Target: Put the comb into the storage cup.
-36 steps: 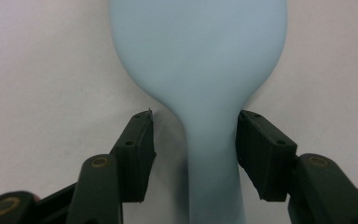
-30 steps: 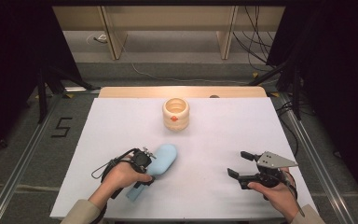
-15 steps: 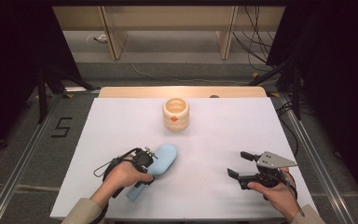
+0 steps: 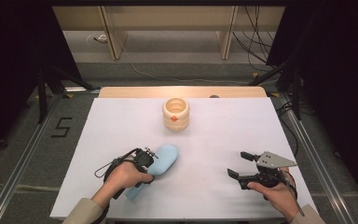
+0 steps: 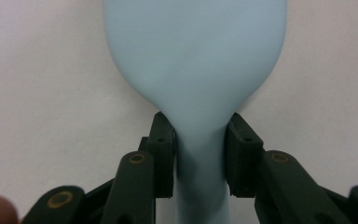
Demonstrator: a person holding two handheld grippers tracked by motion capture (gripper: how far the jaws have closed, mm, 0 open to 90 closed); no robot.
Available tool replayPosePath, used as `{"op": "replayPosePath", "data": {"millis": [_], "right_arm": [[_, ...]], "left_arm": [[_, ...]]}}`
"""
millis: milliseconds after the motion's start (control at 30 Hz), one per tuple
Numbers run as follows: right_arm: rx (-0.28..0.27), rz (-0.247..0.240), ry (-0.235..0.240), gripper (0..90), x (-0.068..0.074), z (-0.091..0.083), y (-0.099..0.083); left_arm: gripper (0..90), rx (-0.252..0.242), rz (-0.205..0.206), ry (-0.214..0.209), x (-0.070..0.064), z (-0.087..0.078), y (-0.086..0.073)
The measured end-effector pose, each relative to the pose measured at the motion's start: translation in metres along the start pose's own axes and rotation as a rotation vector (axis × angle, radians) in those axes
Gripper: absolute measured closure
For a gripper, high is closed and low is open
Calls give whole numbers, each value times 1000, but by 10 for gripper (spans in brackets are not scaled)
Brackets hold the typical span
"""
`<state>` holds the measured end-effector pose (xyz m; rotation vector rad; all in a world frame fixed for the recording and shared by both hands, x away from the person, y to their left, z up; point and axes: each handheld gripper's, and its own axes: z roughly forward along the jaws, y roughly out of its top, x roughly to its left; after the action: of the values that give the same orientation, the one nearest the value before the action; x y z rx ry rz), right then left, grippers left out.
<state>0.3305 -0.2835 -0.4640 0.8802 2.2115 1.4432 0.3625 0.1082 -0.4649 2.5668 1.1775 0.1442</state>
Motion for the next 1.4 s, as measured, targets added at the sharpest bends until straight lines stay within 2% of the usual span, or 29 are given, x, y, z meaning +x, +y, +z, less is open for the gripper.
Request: {"op": "replayPosePath", "data": {"millis": [300, 533, 700, 933, 1133, 1400], "right_arm": [[0, 0, 0, 161, 0, 0, 0], [-1, -2, 1, 161, 0, 0, 0], [-1, -1, 0, 161, 0, 0, 0], [-1, 0, -1, 161, 0, 0, 0], [-3, -1, -1, 161, 0, 0, 0], [-3, -2, -1, 161, 0, 0, 0]], "left_arm": [[691, -15, -19, -22, 1, 0, -2], [692, -46, -31, -48, -1, 0, -2], [693, -73, -31, -47, -1, -2, -1], [693, -139, -33, -61, -2, -7, 0], [694, -207, -7, -52, -3, -10, 0], [693, -261, -13, -51, -3, -12, -1]]}}
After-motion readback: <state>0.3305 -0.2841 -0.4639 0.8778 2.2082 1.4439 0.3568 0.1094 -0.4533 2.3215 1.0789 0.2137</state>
